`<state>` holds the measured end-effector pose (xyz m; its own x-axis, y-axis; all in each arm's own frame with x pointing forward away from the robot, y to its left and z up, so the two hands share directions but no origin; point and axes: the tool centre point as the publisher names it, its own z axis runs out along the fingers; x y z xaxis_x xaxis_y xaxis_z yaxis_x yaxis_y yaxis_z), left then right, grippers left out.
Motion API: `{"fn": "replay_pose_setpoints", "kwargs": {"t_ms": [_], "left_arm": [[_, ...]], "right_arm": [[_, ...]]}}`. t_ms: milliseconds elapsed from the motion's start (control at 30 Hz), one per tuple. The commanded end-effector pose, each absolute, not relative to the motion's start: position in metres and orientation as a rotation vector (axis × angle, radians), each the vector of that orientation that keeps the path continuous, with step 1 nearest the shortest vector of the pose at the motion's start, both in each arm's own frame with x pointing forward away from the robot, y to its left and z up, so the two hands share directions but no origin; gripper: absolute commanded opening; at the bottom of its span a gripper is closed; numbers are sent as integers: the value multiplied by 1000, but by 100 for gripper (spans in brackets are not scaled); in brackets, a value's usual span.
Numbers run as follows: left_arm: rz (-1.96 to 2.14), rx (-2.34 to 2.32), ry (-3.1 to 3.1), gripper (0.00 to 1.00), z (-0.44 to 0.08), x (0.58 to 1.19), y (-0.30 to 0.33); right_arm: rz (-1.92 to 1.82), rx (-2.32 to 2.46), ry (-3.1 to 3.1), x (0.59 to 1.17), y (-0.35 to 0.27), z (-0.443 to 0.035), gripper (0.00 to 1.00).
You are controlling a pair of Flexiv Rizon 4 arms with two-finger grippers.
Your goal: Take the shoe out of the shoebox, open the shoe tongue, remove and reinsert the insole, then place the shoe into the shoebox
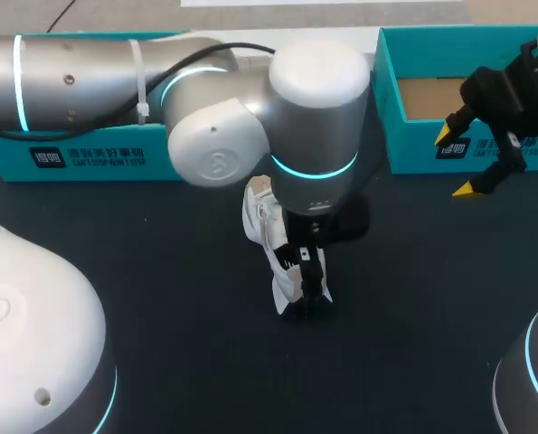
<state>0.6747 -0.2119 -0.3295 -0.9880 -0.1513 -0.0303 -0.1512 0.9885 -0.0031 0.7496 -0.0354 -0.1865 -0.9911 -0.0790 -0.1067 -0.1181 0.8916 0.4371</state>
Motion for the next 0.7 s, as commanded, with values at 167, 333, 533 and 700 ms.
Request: {"fn": "replay_pose_setpoints", "kwargs": {"t_ms": [167,333,533,700], "left_arm": [[22,-237,3102,100,-354,671,-216],[21,-273,3087,100,-362,667,-225],[23,-290,3088,82,-374,665,-230],[42,-287,3086,71,-384,664,-229]], "right_arm": [[690,-154,2975,751,-35,-187,100],[690,-154,2975,751,-35,-187,100],[690,-154,2975,751,-35,-187,100],[690,-154,2975,751,-35,-187,100]]}}
